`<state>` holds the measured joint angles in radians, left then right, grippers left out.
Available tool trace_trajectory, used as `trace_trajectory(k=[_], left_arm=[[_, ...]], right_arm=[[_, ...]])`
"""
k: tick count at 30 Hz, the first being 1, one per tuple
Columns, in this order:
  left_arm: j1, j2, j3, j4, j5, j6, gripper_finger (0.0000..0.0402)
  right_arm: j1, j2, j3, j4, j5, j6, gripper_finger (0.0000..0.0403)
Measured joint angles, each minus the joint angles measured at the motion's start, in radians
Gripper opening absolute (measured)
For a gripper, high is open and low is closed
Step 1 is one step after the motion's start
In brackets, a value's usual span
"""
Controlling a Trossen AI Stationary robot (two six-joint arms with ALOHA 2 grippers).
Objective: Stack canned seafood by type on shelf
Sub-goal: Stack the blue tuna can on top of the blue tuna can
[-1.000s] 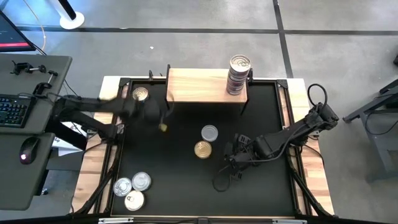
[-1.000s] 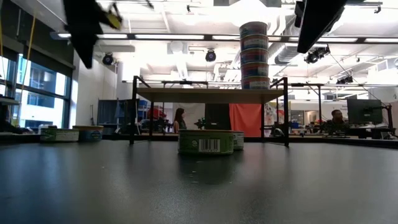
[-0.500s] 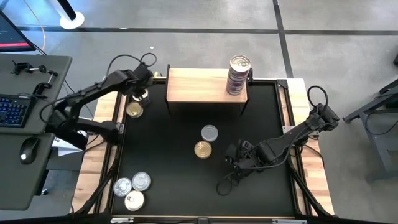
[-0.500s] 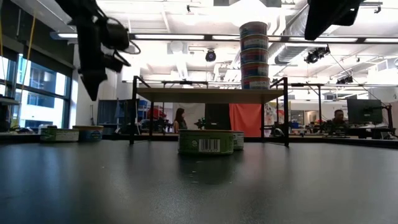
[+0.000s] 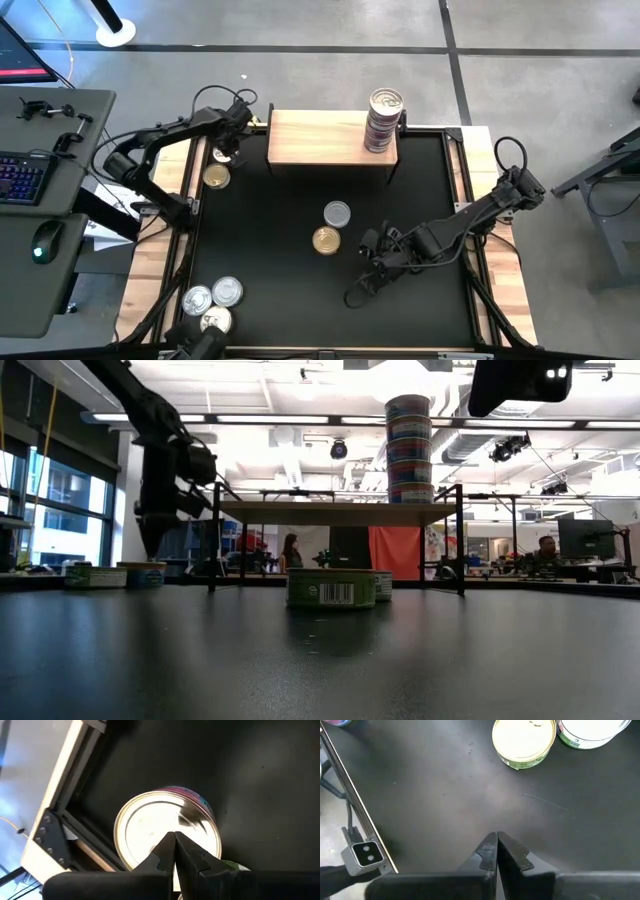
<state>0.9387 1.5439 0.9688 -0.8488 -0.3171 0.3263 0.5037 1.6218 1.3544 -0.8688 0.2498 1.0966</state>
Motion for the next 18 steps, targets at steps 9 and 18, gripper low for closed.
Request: trace_trajectory(k=[9,18], left_arm=[[0.033,0.016,-0.052,0.026,0.039,-0.028,0.0000],[0.027,-0.012,-0.056,-0.045,0.178,-0.187,0.0000]], right_arm=[[0.000,0.000,0.000,0.017,0.005,0.014,0.0000],[0.000,0.000,0.000,0.020,0.009,-0.003,0.0000]])
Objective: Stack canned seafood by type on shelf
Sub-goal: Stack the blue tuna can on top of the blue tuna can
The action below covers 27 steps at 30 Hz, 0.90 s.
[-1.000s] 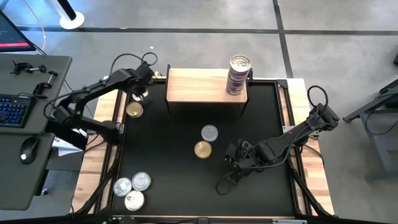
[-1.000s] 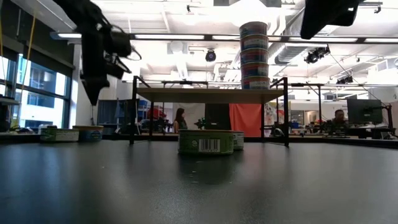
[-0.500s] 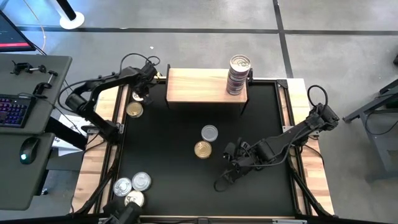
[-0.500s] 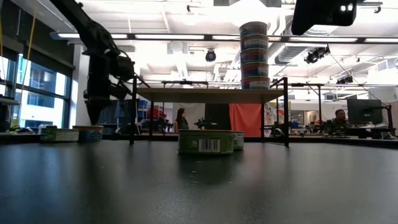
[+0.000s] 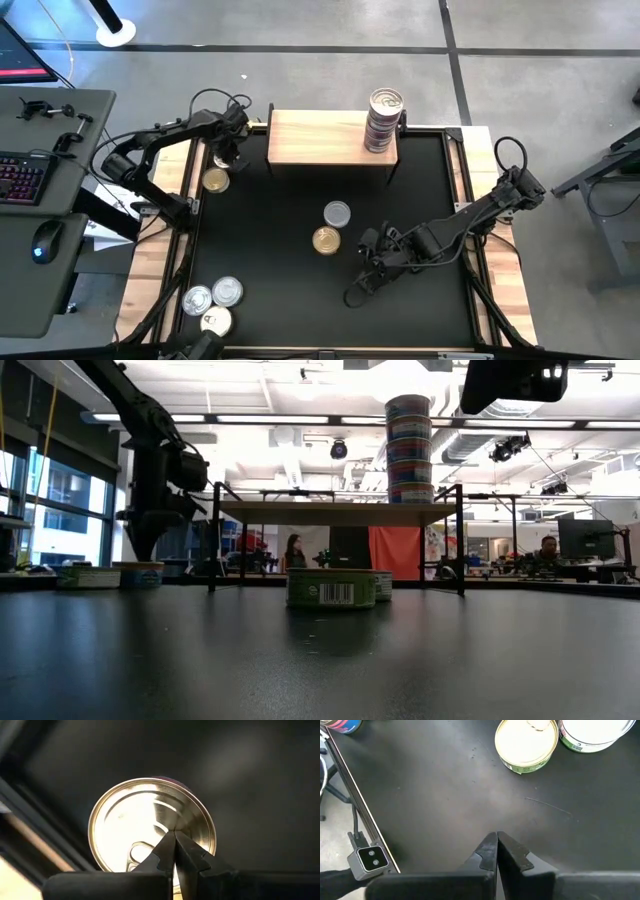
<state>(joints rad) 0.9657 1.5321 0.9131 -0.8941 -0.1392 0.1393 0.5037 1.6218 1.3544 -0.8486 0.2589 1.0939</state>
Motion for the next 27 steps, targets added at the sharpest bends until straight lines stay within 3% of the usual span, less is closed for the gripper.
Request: trace_trajectory(k=[9,27], left_arm=[[-0.055,0.000,-0.001,-0.032,0.175,-0.158,0.0000],[-0.254,0.006,-0.007,-0.243,0.171,-0.348,0.0000]], right_arm=[[0.000,0.000,0.000,0.000,0.015,-0.044,0.0000],[0.000,0.000,0.000,0.000,0.017,-0.161,0.0000]])
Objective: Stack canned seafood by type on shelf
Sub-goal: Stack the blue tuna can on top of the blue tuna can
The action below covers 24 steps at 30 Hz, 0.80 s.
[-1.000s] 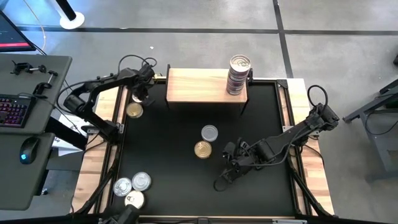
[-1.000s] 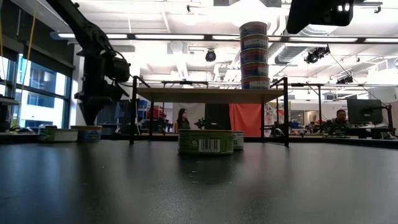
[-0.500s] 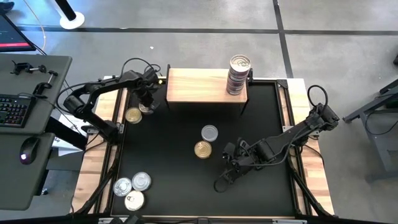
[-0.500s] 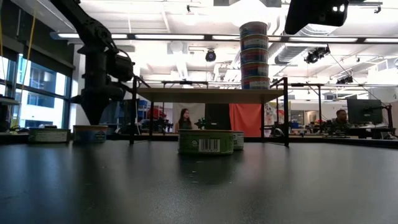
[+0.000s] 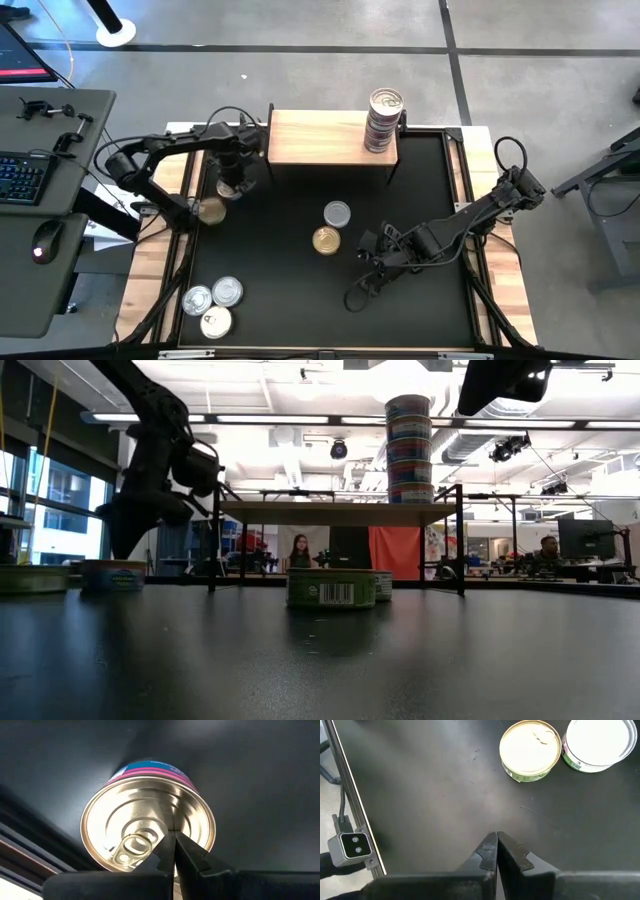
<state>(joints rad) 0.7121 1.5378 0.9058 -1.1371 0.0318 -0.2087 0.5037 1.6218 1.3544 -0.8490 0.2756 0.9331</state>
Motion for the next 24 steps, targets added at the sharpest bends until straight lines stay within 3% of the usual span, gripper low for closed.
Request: trace_trajectory(k=[13,24], left_arm=[[-0.136,-0.022,0.002,-0.043,-0.011,-0.050,0.0000],[-0.155,-0.168,0.004,-0.027,-0.099,-0.105,0.0000]], right_arm=[[0.000,0.000,0.000,0.000,-0.003,-0.026,0.0000],[-0.001,0.000,0.000,-0.001,-0.003,-0.063,0.0000]])
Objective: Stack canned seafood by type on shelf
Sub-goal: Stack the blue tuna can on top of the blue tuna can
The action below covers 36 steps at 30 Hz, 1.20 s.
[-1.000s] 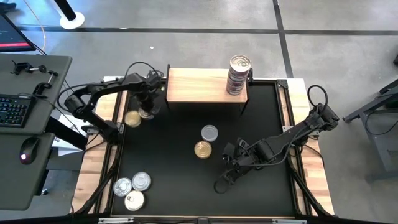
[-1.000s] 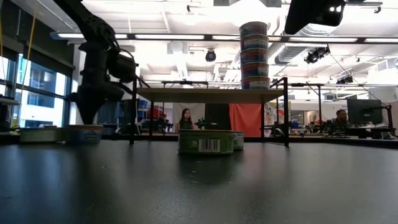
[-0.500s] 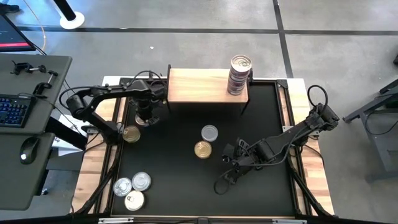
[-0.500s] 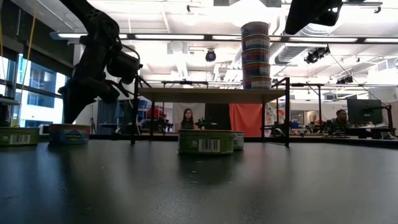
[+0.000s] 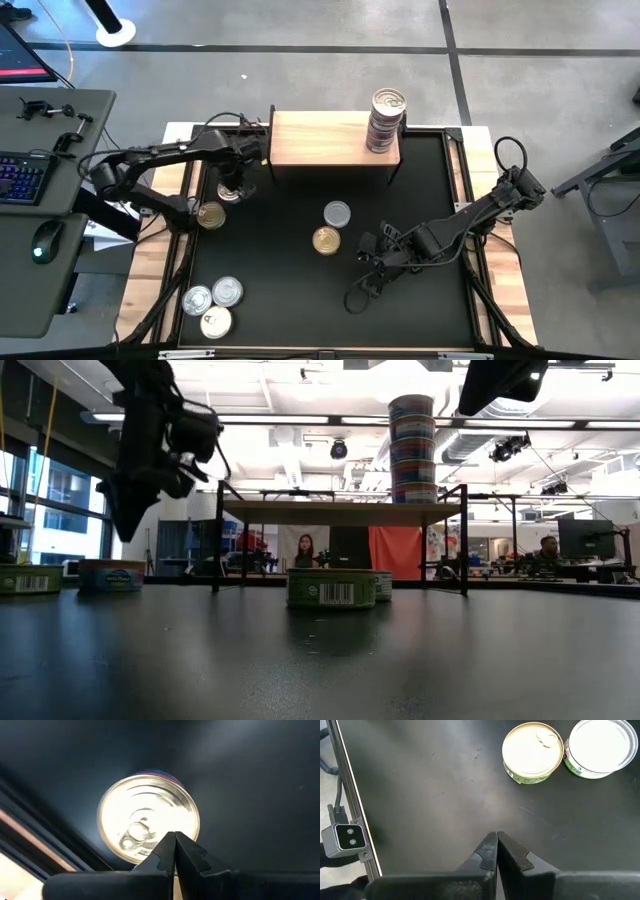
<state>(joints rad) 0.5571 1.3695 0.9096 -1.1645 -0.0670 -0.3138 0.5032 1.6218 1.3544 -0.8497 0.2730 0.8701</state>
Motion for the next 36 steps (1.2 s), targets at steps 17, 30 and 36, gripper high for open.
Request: trace_trajectory(k=[17,30,36], left_arm=[[-0.131,-0.361,-0.283,0.242,-0.149,-0.083,0.0000],[-0.127,-0.275,-0.292,0.303,-0.235,-0.357,0.0000],[-0.190,-0.183,-0.292,0.303,-0.280,-0.450,0.0000]], right_arm=[[-0.015,0.000,0.000,0.001,-0.015,0.000,0.0000],[-0.054,0.000,0.000,0.031,-0.020,-0.026,0.0000],[-0.054,0.000,0.000,0.032,-0.038,-0.025,0.0000]])
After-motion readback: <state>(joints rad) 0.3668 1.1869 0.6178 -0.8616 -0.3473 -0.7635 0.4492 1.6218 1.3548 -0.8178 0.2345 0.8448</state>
